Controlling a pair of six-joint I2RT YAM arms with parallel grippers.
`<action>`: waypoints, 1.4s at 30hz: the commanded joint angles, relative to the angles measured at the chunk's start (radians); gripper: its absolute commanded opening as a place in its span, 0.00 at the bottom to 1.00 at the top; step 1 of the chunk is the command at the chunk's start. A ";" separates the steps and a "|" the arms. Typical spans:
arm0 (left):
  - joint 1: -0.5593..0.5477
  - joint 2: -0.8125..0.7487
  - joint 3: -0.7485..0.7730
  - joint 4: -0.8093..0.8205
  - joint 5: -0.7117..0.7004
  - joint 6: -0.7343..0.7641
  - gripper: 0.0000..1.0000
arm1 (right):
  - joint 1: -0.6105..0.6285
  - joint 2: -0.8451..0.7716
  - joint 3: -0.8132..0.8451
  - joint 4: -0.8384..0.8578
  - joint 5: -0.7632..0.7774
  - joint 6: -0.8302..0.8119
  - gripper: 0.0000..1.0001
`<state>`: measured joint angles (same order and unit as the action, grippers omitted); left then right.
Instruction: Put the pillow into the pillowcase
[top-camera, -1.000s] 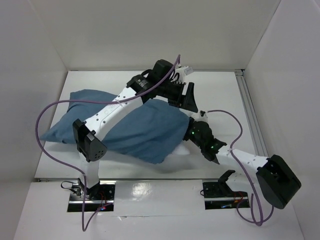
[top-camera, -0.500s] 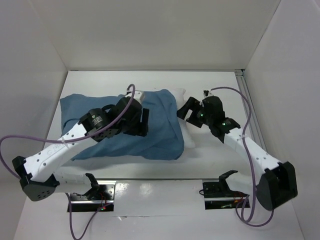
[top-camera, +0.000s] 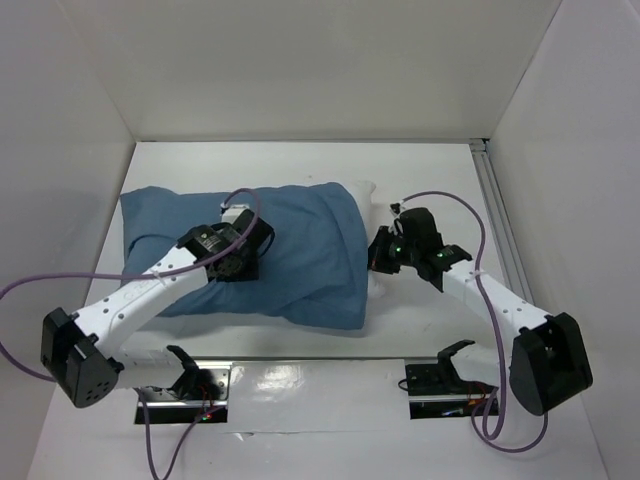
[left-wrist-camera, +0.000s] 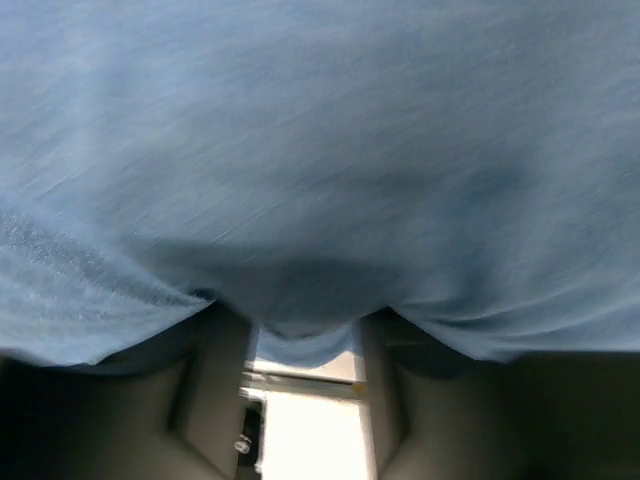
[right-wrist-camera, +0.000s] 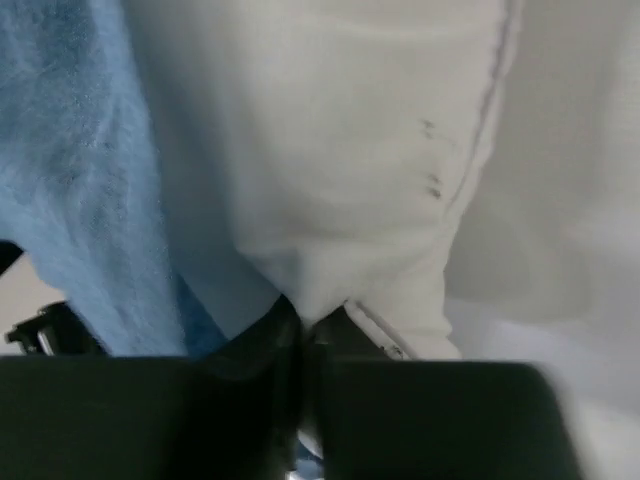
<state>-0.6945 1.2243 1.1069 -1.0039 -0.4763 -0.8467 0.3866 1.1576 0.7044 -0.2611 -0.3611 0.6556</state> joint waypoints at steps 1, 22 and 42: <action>0.042 0.070 0.034 0.217 0.050 0.115 0.50 | 0.050 0.008 -0.023 0.083 -0.053 -0.011 0.00; -0.143 -0.062 0.178 0.166 0.275 0.269 0.75 | 0.333 -0.122 0.009 0.200 0.166 0.237 0.00; -0.499 -0.374 -0.390 0.144 -0.074 -0.299 0.96 | 0.405 0.157 0.049 0.497 0.086 0.326 0.00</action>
<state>-1.1885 0.8982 0.7094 -0.7471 -0.4160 -1.0328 0.7574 1.2606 0.6979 0.0635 -0.2508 0.9665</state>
